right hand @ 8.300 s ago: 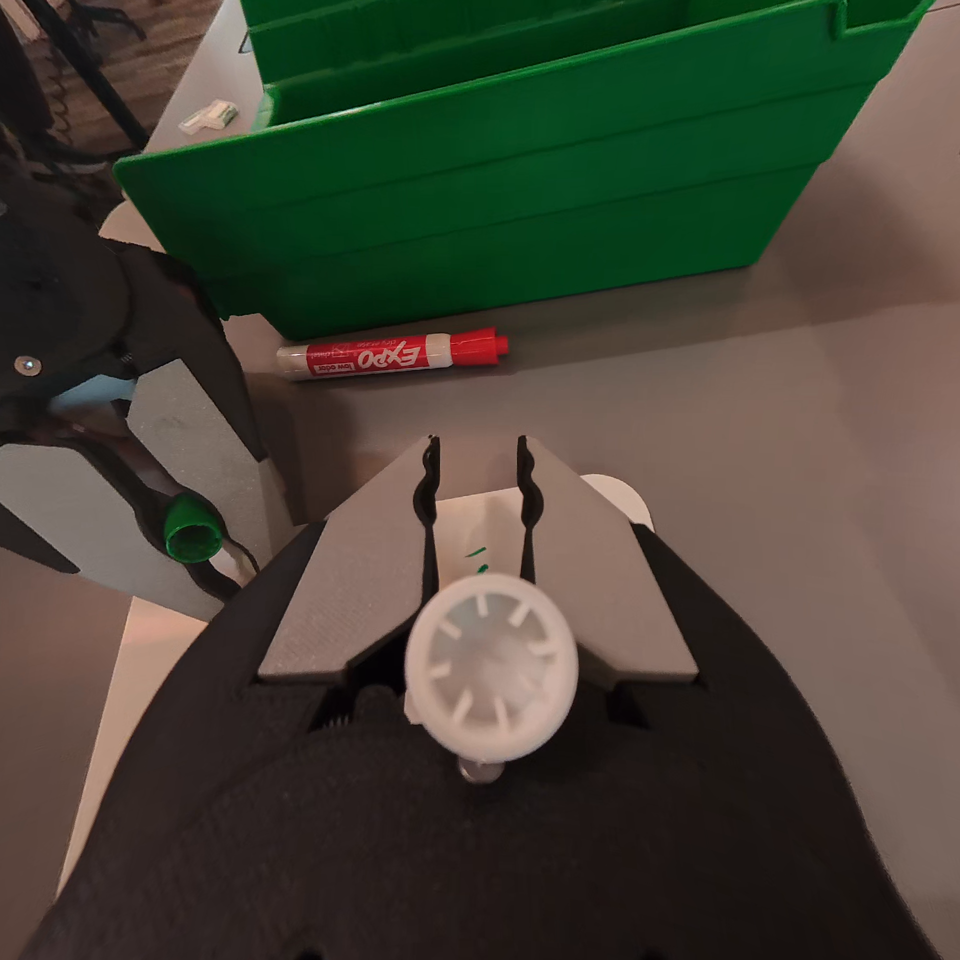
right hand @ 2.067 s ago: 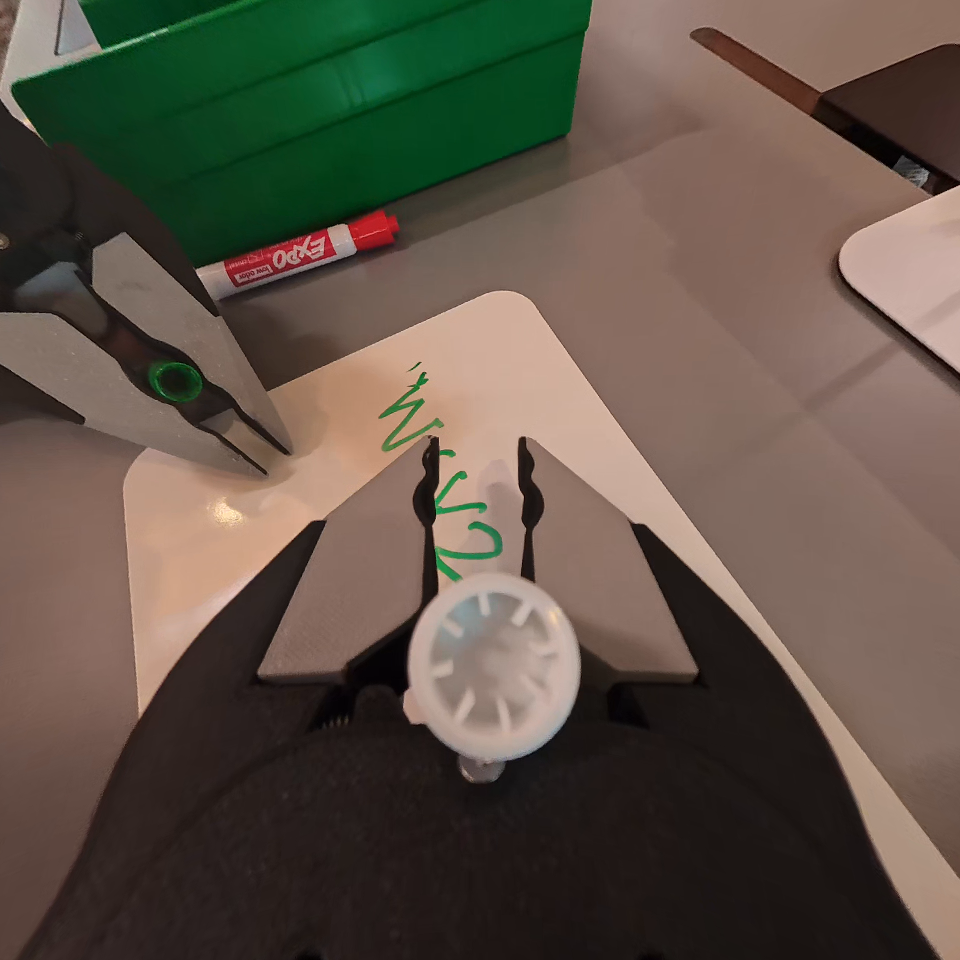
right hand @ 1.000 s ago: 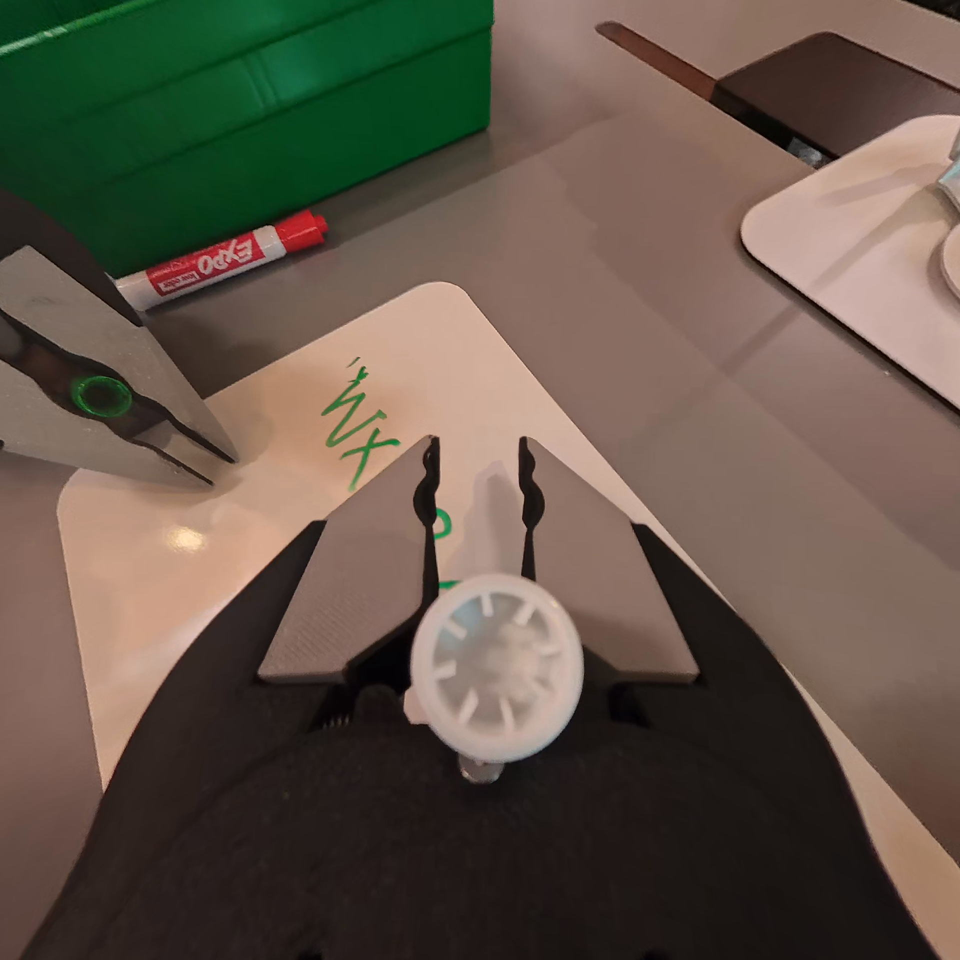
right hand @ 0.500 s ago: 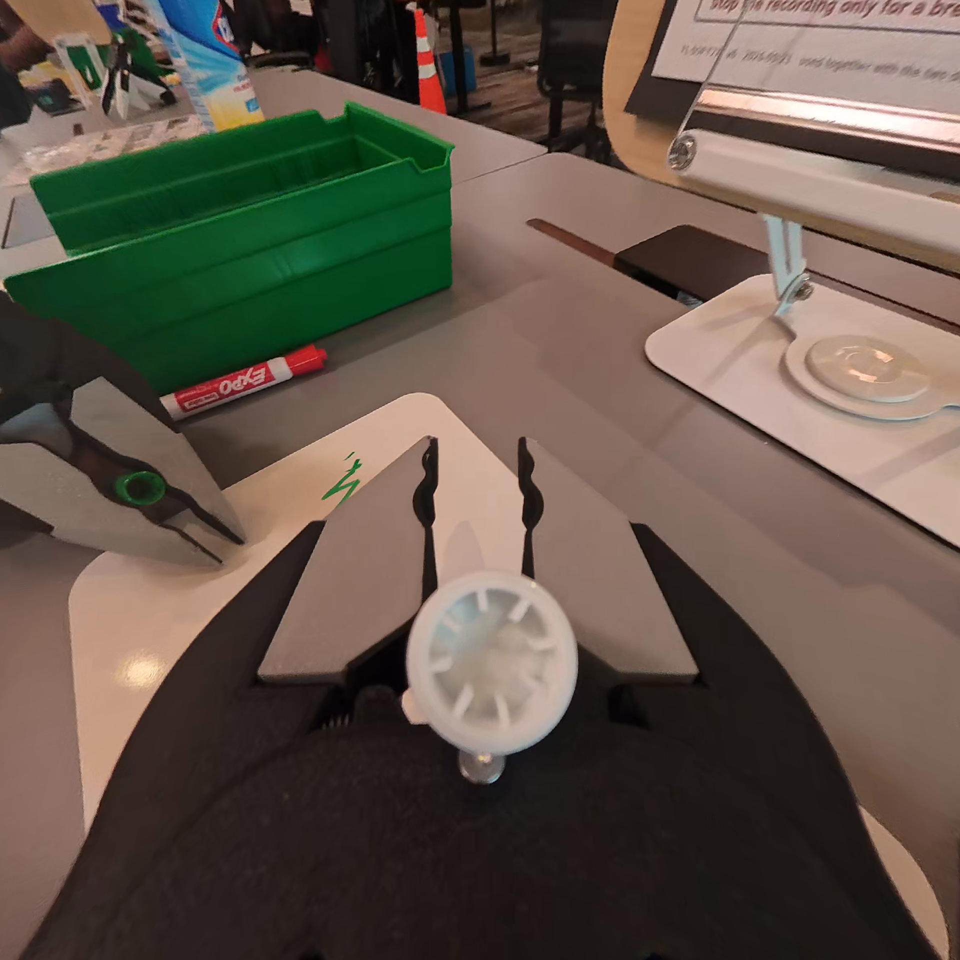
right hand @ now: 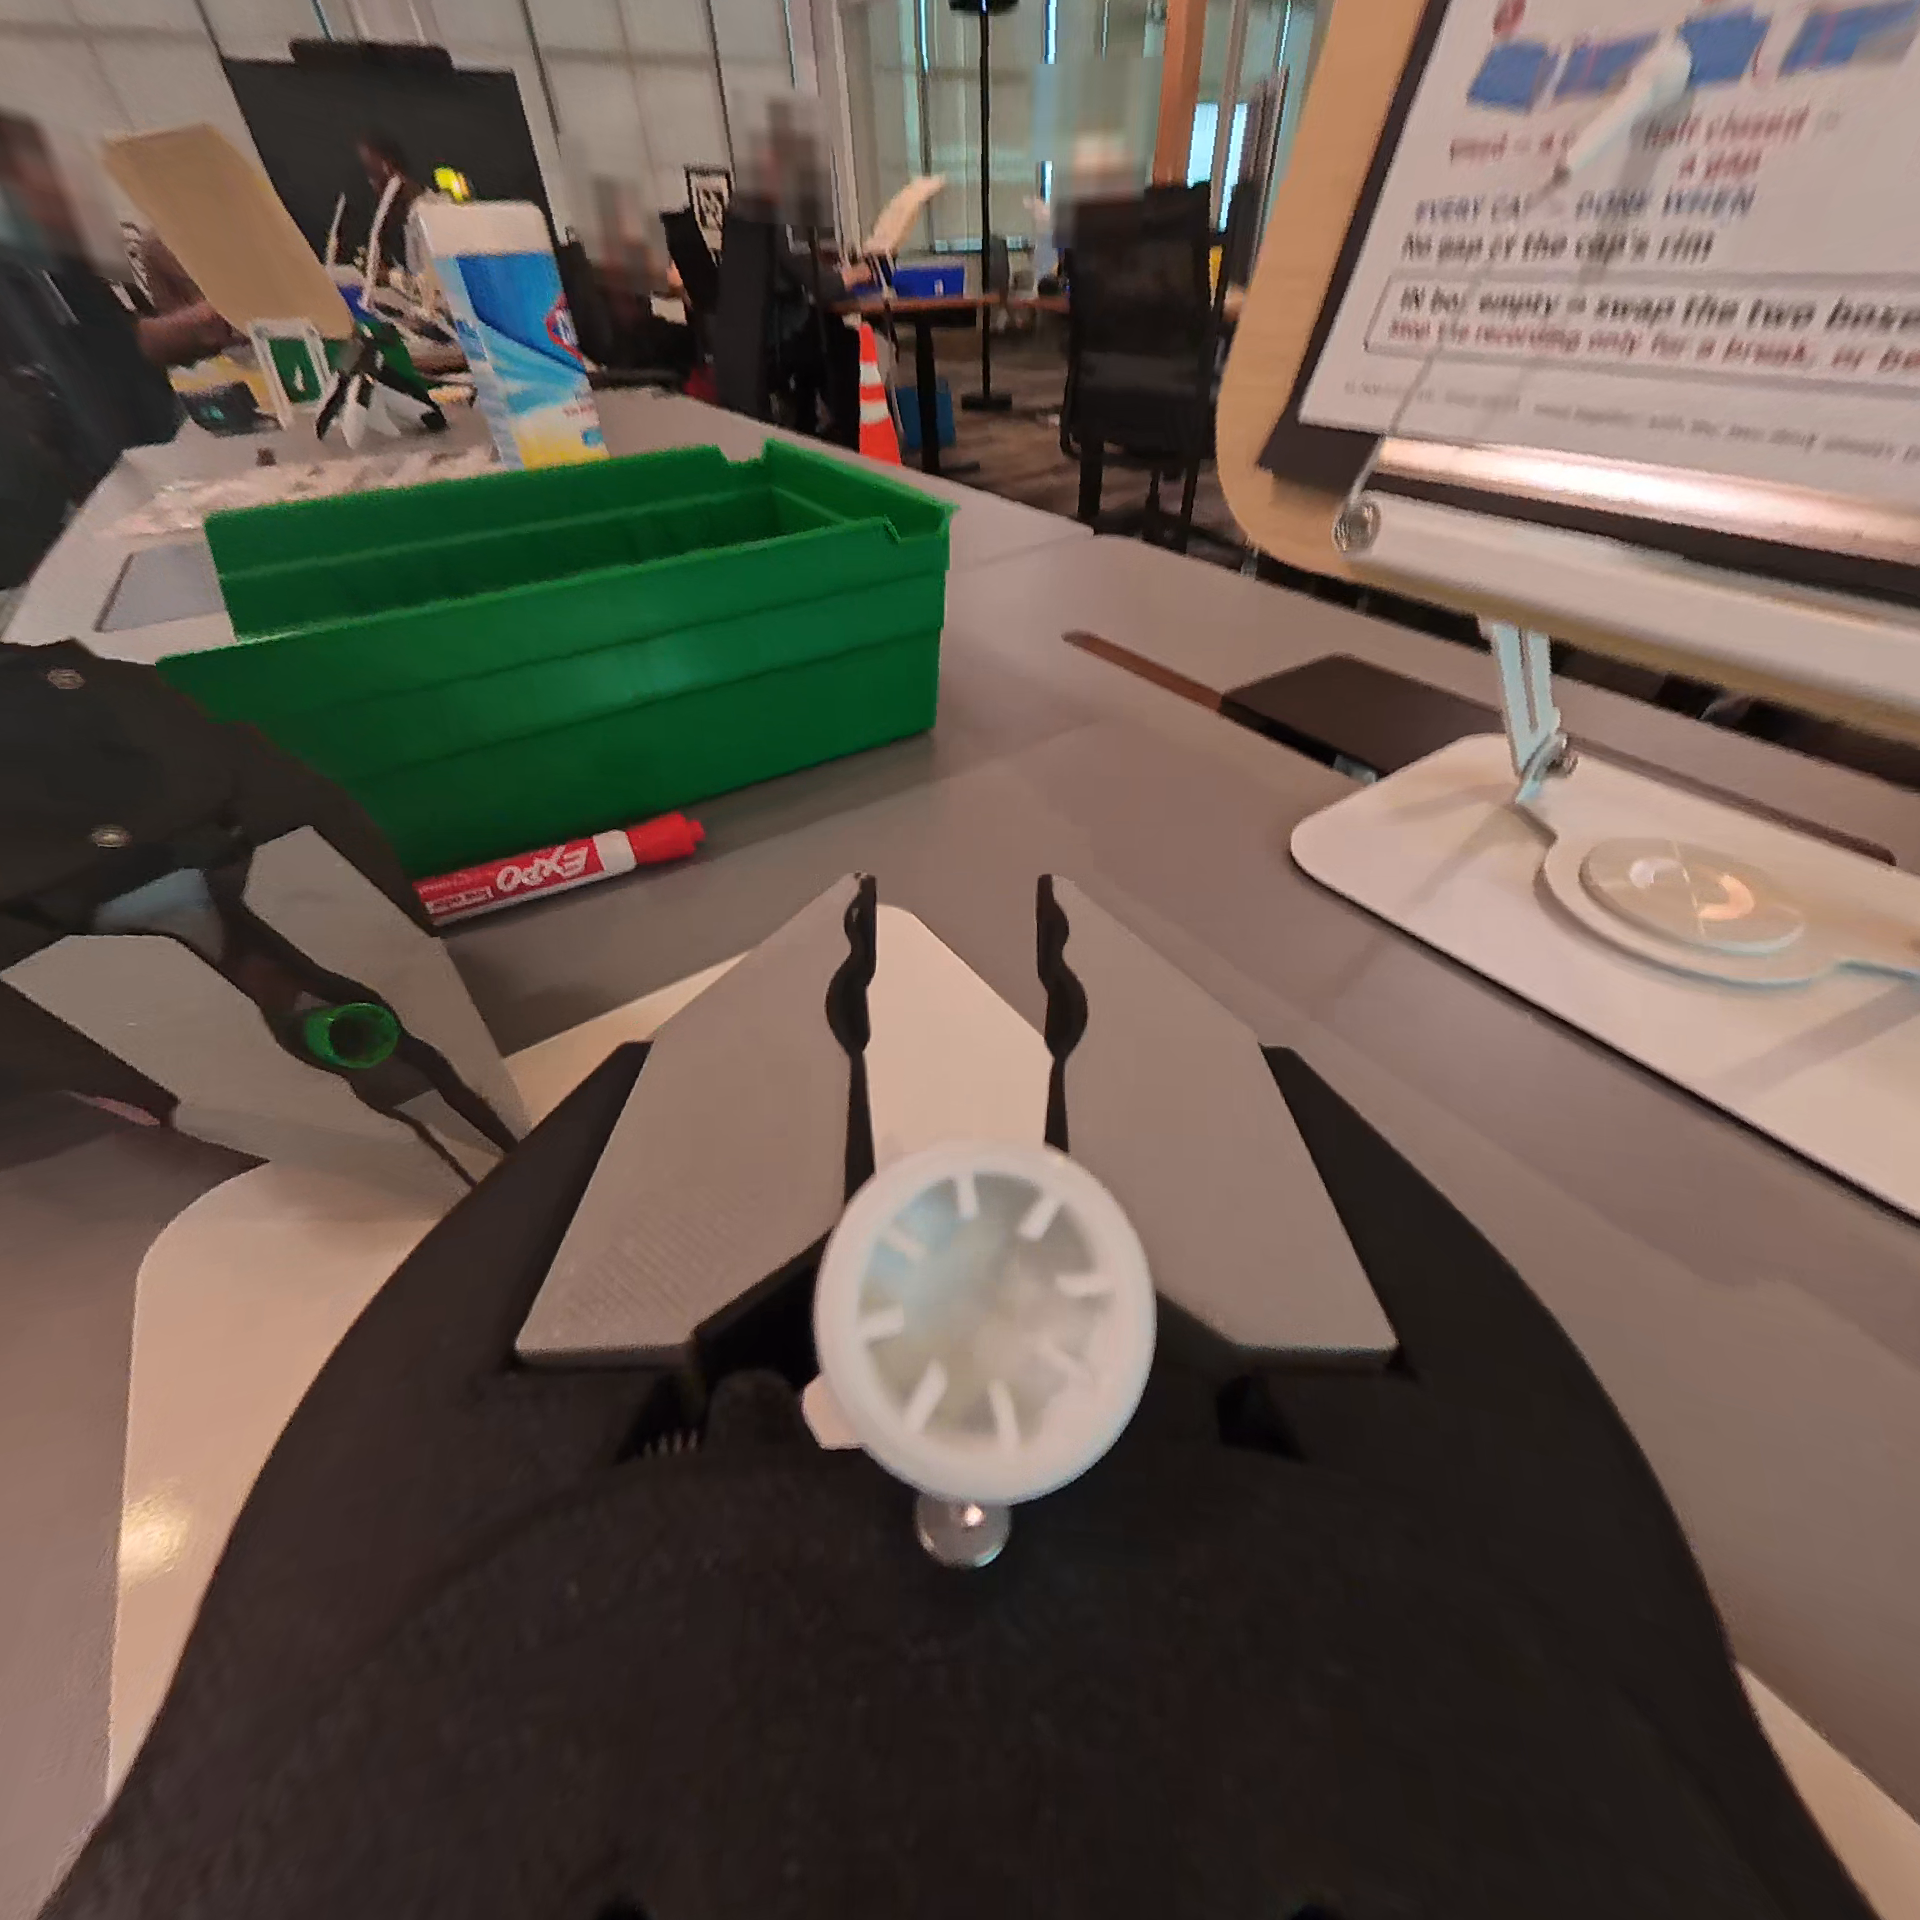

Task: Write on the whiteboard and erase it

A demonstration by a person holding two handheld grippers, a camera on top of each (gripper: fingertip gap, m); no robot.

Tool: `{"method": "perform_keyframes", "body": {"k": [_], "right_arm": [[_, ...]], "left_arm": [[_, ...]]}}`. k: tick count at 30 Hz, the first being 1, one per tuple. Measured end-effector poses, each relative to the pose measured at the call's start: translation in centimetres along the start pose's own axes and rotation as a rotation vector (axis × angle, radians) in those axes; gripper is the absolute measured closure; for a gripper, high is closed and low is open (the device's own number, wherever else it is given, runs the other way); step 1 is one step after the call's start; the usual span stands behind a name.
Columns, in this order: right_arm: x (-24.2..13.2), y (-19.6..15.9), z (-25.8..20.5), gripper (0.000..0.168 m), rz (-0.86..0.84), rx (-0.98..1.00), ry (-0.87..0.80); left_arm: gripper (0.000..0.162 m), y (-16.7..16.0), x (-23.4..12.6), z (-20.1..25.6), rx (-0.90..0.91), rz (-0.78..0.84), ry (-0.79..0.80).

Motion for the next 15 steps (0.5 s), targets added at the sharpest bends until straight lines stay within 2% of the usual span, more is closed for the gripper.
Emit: {"method": "perform_keyframes", "body": {"k": [5,15], "right_arm": [[-0.4,0.6,-1.6,0.140,0.047,-0.079,0.006],[-1.6,1.0,-1.4,0.140,0.098,-0.007,0.016]], "left_arm": [[0.152,0.3,-0.2,-0.8,-0.004,0.028,0.075],[0.152,1.1,-0.8,-2.1,0.006,0.117,0.222]]}}
Point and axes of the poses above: each gripper's, where its closed fingertips meet, x out along the fingers, y out of its top, z = x × y across the jaws, the point moved 6 cm from there along -x, back along the fingers, and after that the axes turned 2 degrees about y, right-handed, at the moved point
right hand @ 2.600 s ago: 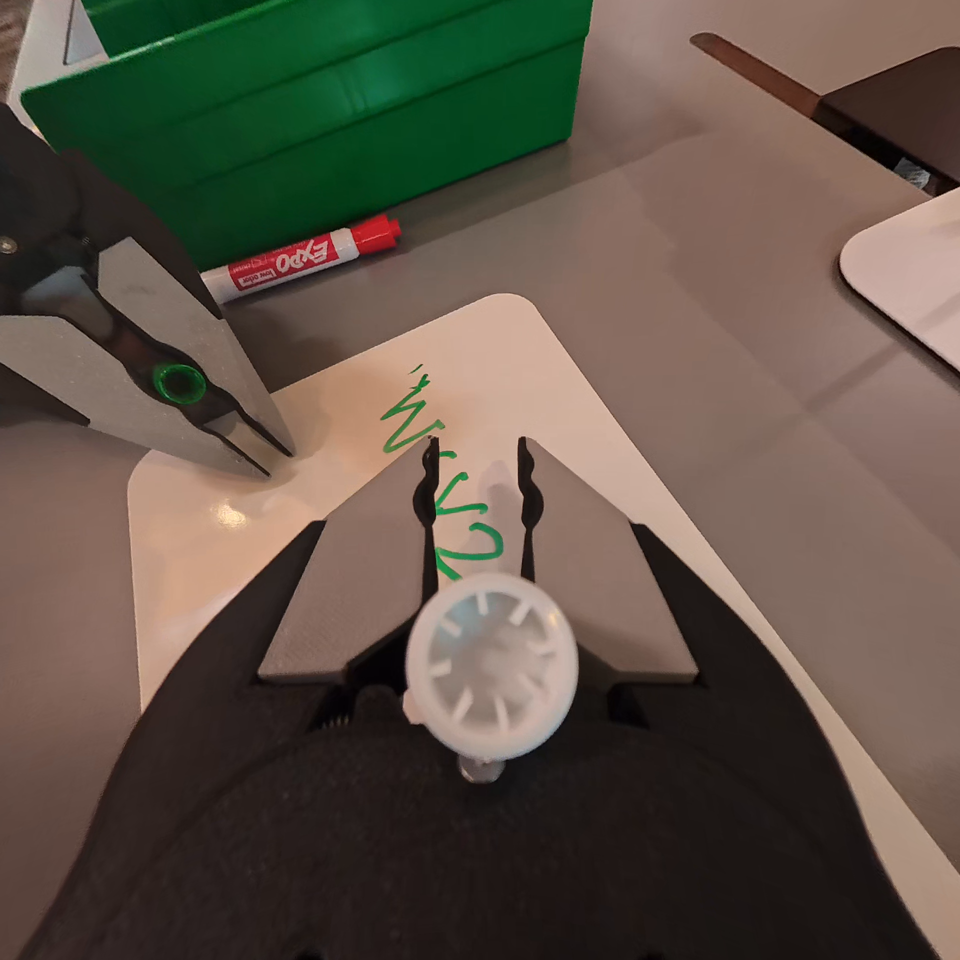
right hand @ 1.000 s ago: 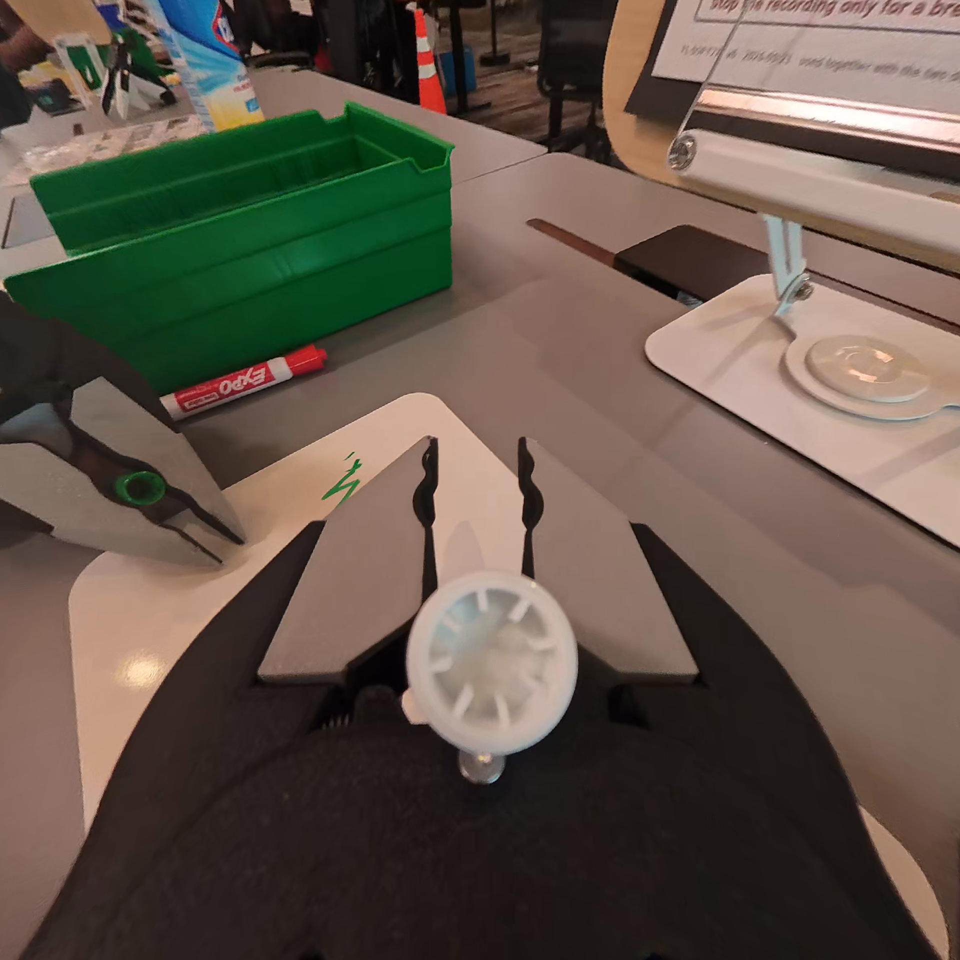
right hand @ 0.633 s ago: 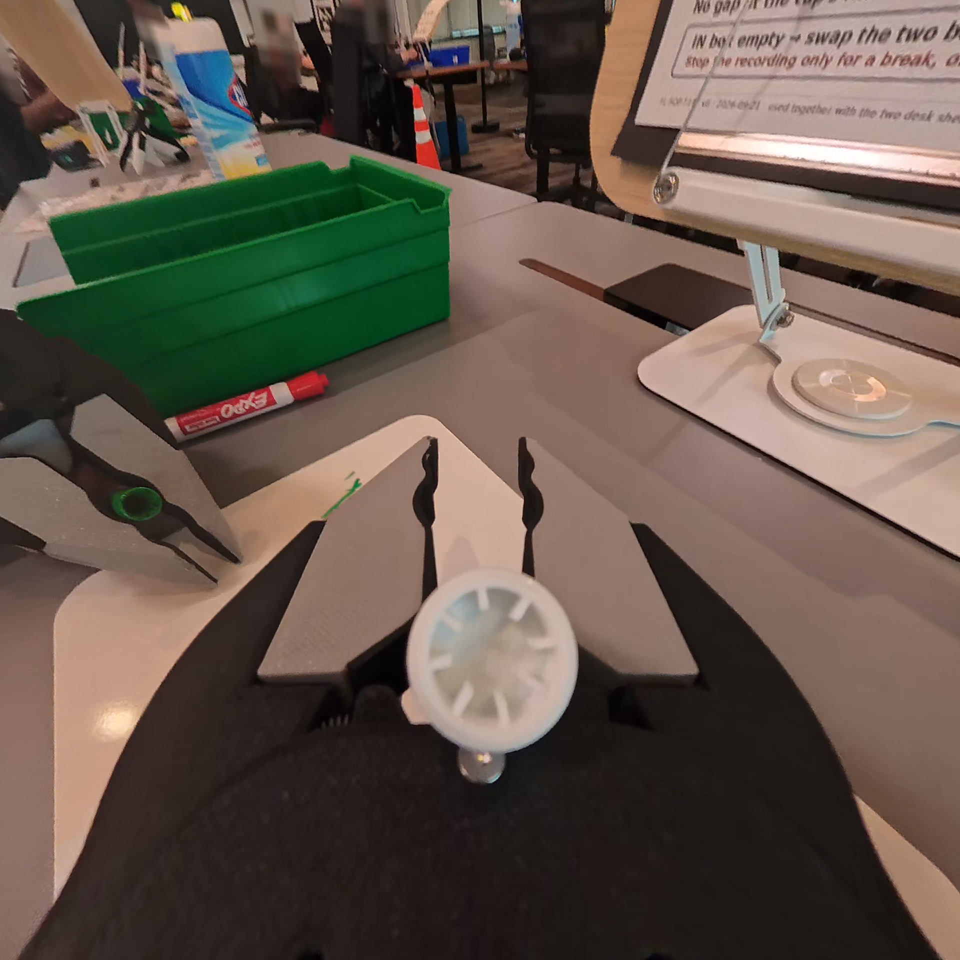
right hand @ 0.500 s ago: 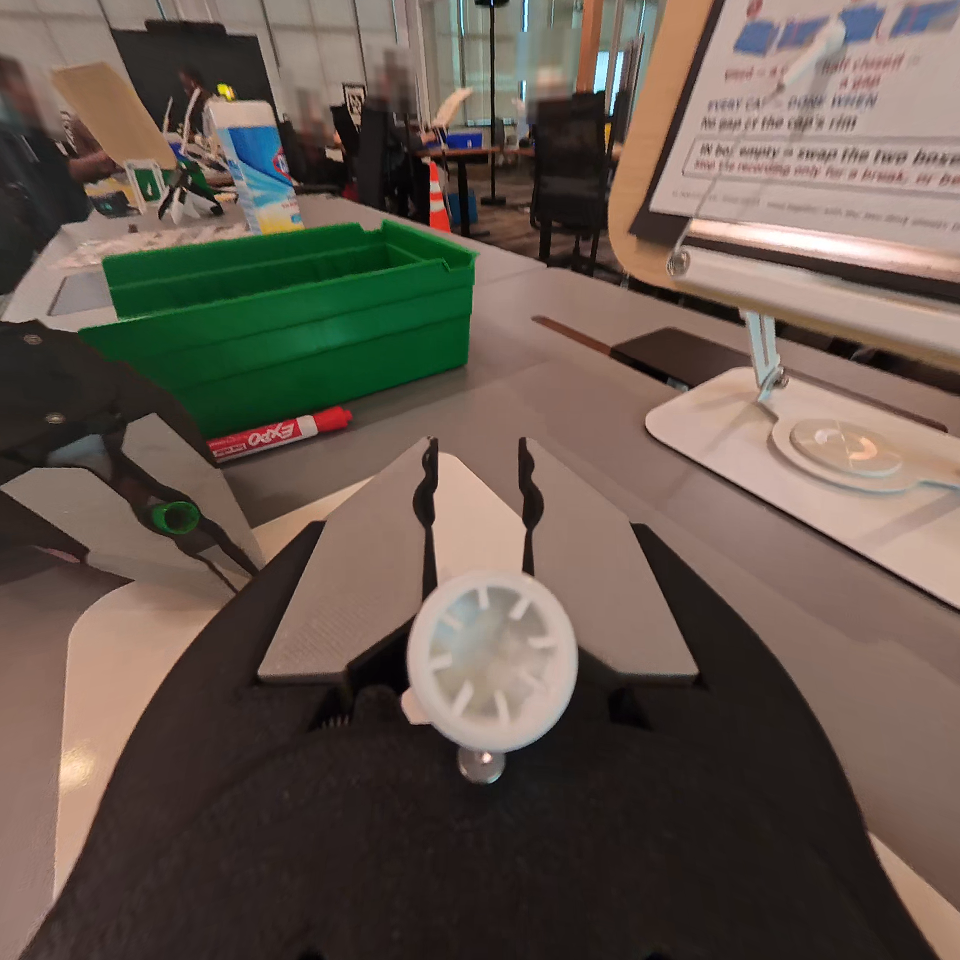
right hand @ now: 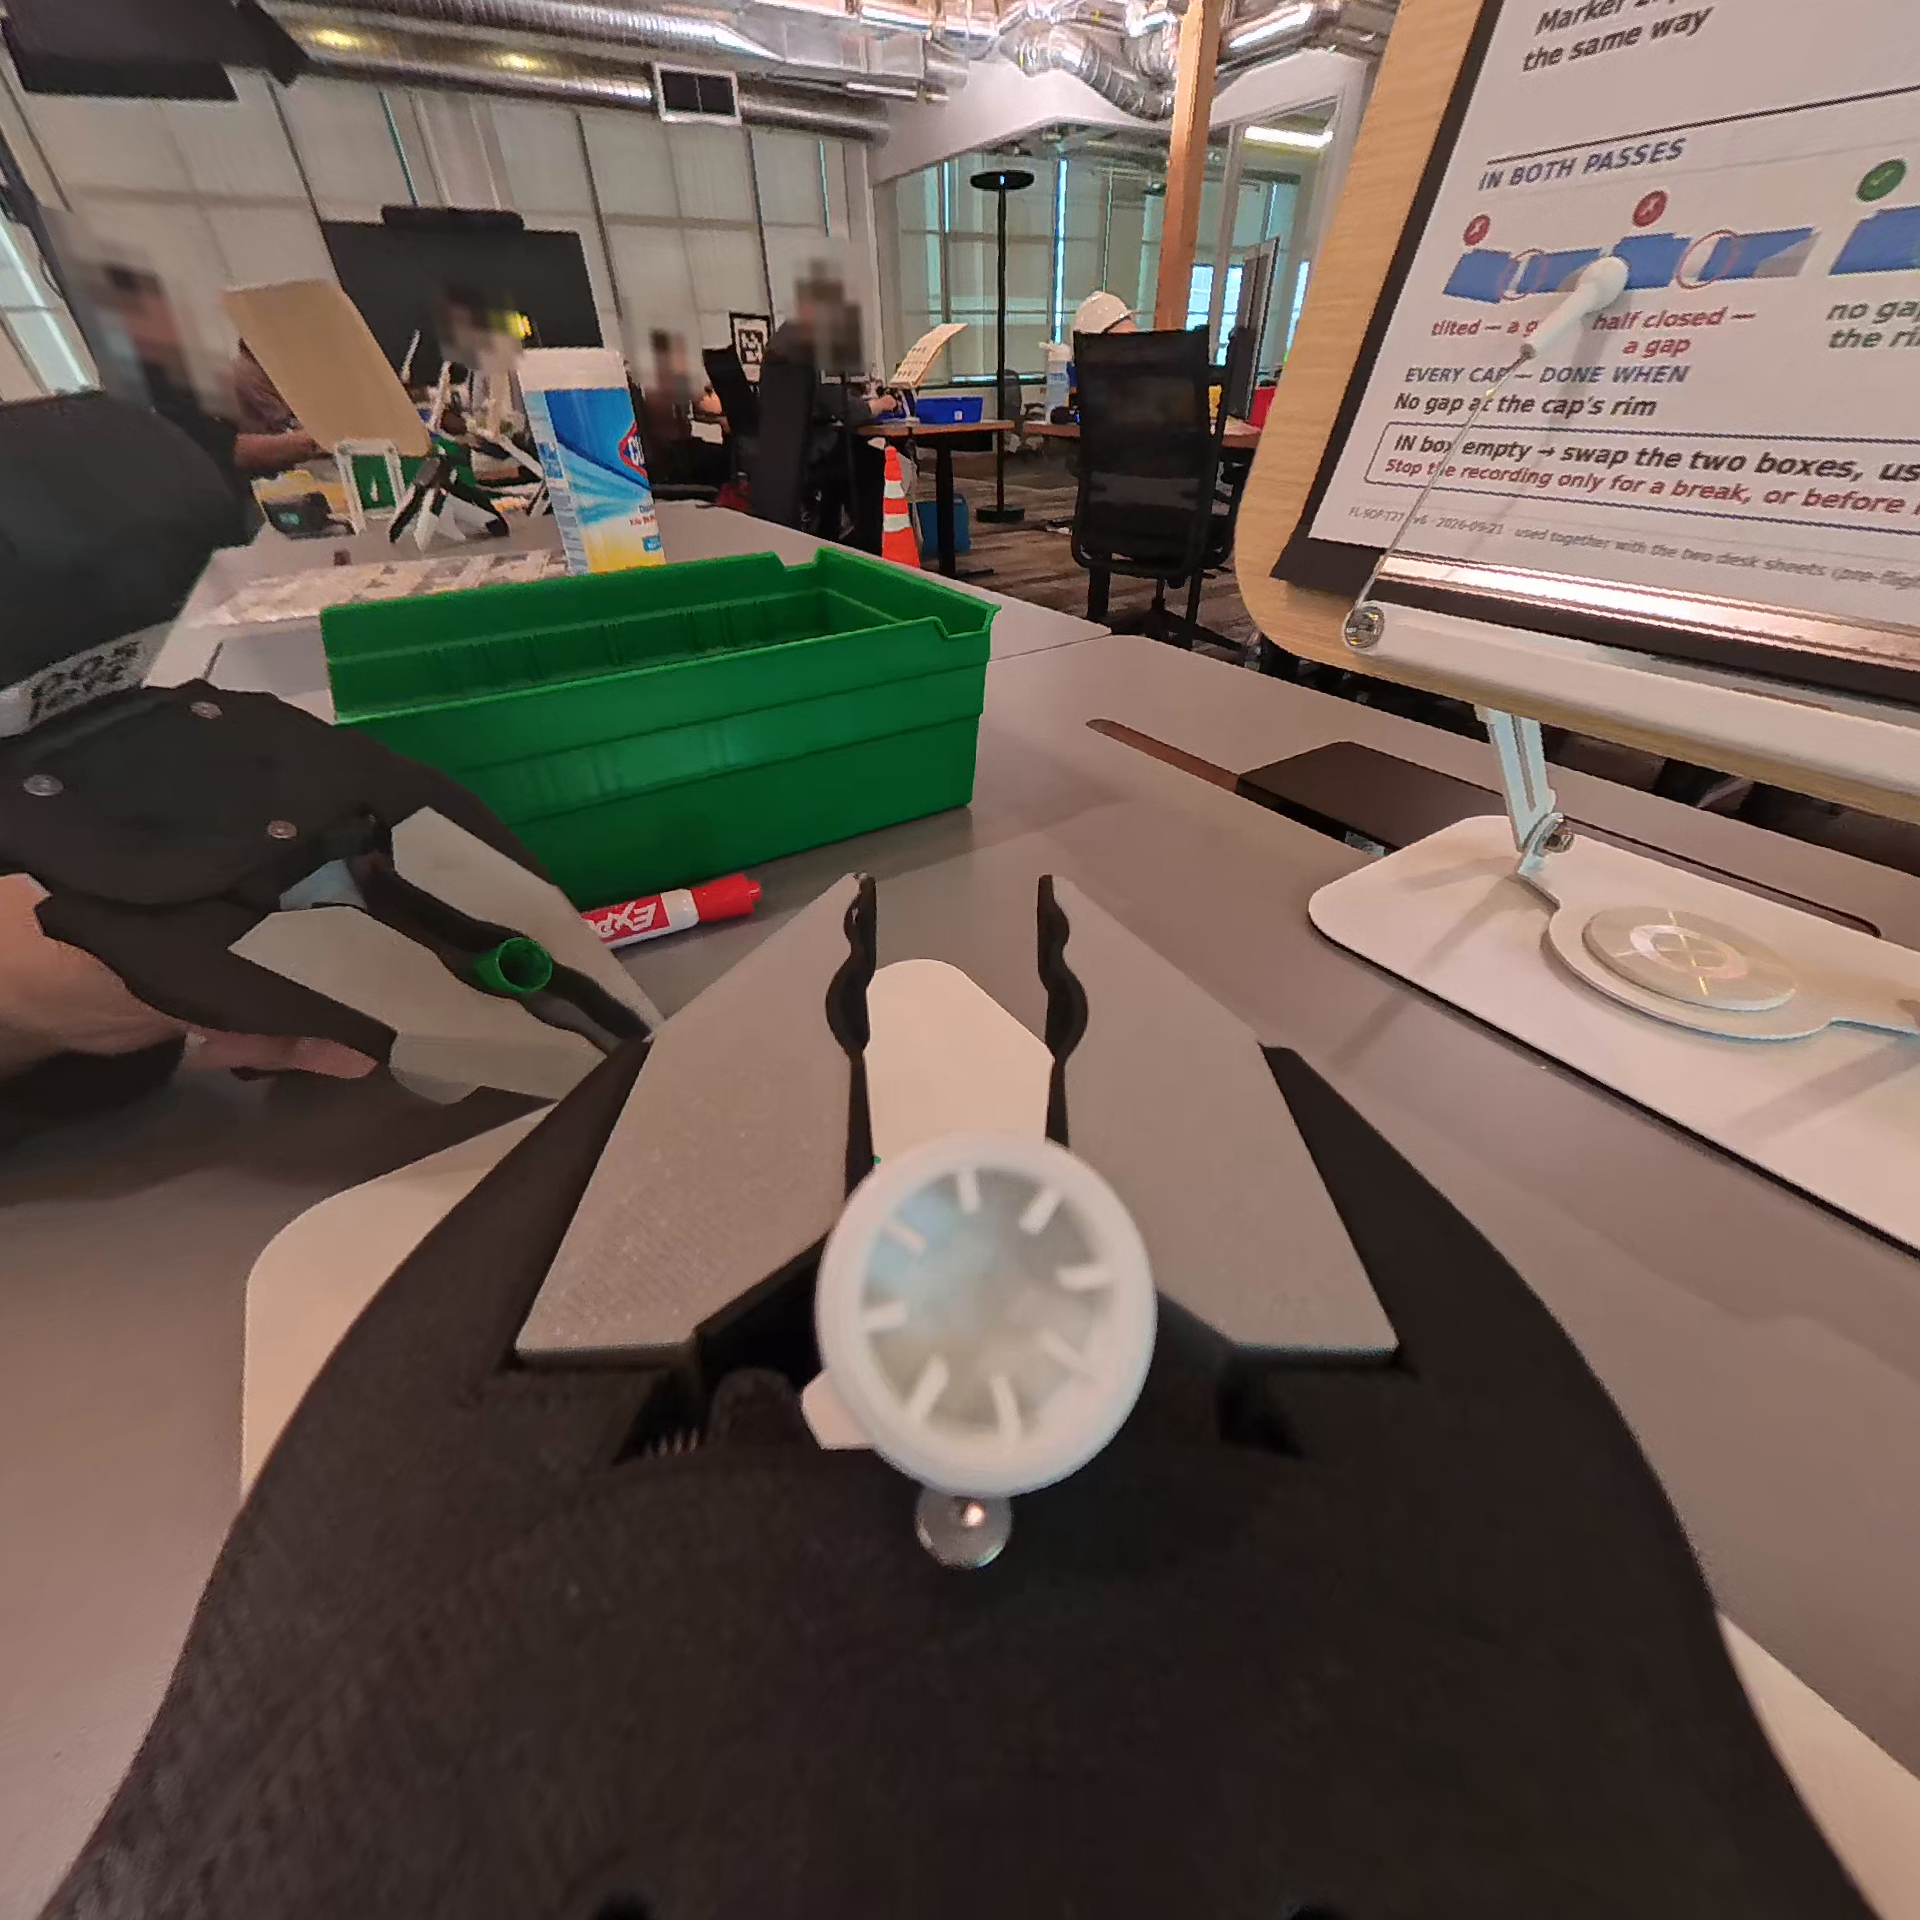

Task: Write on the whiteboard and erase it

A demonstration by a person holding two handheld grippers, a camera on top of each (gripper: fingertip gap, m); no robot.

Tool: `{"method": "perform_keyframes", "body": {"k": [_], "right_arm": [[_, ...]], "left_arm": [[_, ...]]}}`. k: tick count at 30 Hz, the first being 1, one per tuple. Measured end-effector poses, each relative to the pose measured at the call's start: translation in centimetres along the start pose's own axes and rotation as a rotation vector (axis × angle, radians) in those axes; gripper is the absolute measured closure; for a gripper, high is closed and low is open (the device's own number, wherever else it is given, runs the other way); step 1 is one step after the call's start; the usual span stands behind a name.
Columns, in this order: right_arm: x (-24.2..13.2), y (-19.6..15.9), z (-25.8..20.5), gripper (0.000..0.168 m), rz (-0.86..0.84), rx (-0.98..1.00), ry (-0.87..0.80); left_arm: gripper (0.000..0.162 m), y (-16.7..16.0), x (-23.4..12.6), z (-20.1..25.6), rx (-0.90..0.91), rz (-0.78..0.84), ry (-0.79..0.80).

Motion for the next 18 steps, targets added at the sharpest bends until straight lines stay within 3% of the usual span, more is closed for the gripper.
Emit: {"method": "perform_keyframes", "body": {"k": [4,11,14,18], "right_arm": [[-0.2,0.3,-0.3,0.140,0.038,0.073,0.078],[-0.1,1.6,-5.2,0.141,0.089,0.244,0.593],[0.2,1.2,-6.5,0.141,0.043,0.193,0.639],[0.4,1.2,-7.9,0.141,0.027,0.191,0.700]], "left_arm": [[0.152,0.6,-0.2,0.4,0.008,0.060,-0.035],[0.153,0.9,-1.0,4.1,0.039,0.088,-0.367],[0.153,1.2,-1.4,5.1,0.010,0.118,-0.471],[0.153,1.3,-1.4,5.2,0.006,0.127,-0.483]]}}
Point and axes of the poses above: each gripper's, where its closed fingertips meet, x out along the fingers, y out of its top, z = x × y across the jaws, the point moved 6 cm from there along -x, back along the fingers, and after that the axes turned 2 degrees about y, right-handed, at the moved point
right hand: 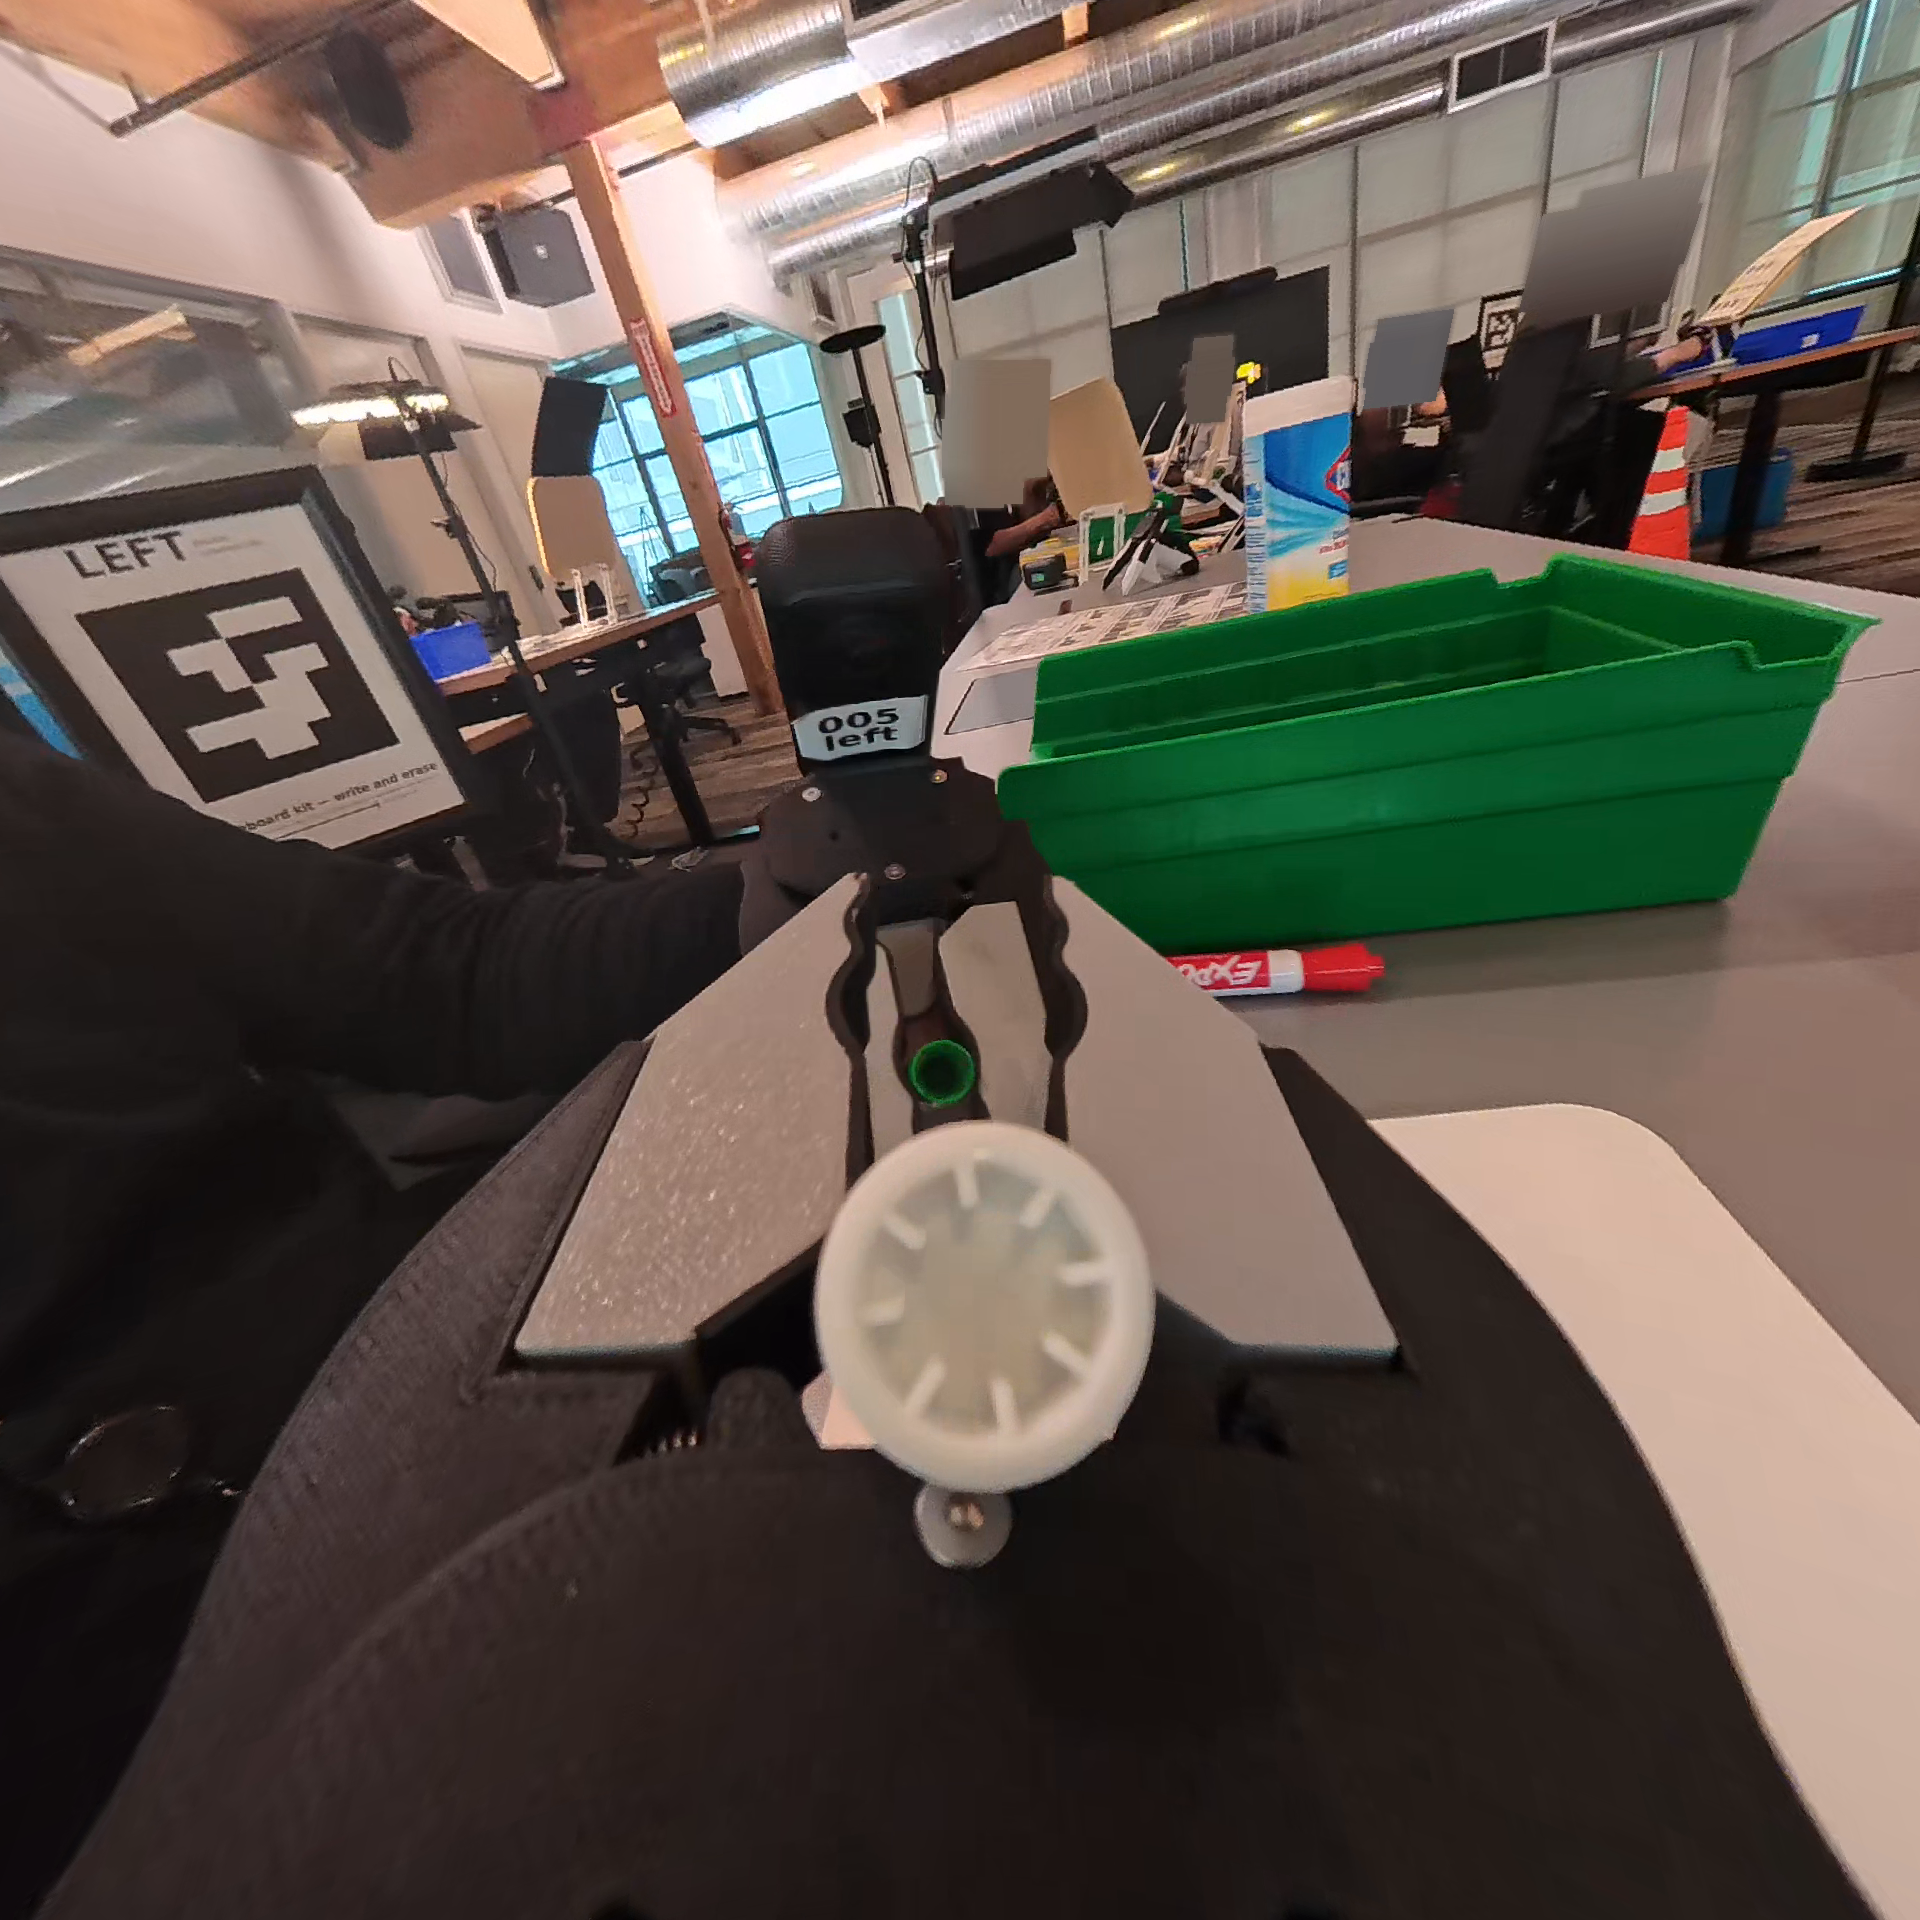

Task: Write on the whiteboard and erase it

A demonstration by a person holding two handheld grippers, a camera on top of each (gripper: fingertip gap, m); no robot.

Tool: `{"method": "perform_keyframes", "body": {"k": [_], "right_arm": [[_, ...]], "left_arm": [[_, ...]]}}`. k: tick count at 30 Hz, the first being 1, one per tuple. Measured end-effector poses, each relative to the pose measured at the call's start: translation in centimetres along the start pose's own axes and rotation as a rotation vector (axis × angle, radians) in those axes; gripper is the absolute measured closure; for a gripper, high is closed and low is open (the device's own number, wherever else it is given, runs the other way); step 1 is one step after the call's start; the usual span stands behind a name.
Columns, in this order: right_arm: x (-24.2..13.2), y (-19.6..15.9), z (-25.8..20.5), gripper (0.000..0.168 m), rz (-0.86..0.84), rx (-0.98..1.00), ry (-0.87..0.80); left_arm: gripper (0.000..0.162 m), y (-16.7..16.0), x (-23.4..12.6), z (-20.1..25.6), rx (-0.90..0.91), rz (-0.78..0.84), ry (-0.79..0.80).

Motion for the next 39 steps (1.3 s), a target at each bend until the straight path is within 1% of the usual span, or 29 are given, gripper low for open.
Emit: {"method": "perform_keyframes", "body": {"k": [2,6,12,15,19,23,27,39], "right_arm": [[0.3,-0.2,-0.2,0.141,-0.012,-0.003,0.007],[0.4,-0.3,0.1,0.141,-0.019,-0.018,-0.039],[-1.0,0.2,1.1,0.141,0.022,0.000,-0.102],[-2.4,0.6,2.3,0.140,0.052,-0.001,-0.209],[-5.4,1.4,4.0,0.140,0.123,0.019,-0.386],[-7.8,1.5,5.3,0.140,0.147,0.036,-0.518],[-8.5,1.2,5.9,0.140,0.109,0.036,-0.595],[-8.2,1.3,5.7,0.140,0.080,0.007,-0.613]], "left_arm": [[0.153,0.1,-0.1,-0.1,0.003,0.012,0.009],[0.153,0.1,0.0,-0.2,-0.003,0.002,0.023],[0.153,0.0,0.2,-0.7,-0.021,-0.009,0.067],[0.153,-0.1,-0.1,-1.9,-0.075,-0.008,0.148],[0.153,-0.7,-1.1,-4.2,-0.183,-0.021,0.274],[0.153,-1.0,-1.5,-5.0,-0.209,-0.032,0.328],[0.152,-1.1,-1.5,-5.2,-0.207,-0.039,0.346],[0.152,-1.1,-1.4,-5.1,-0.197,-0.047,0.340]]}}
Point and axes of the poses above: each gripper's, where its closed fingertips meet, x out along the fingers, y out of its top, z = x × y across the jaws, the point moved 6 cm from there along -x, back along the fingers, and after that the axes turned 2 degrees about y, right-handed, at the moved point
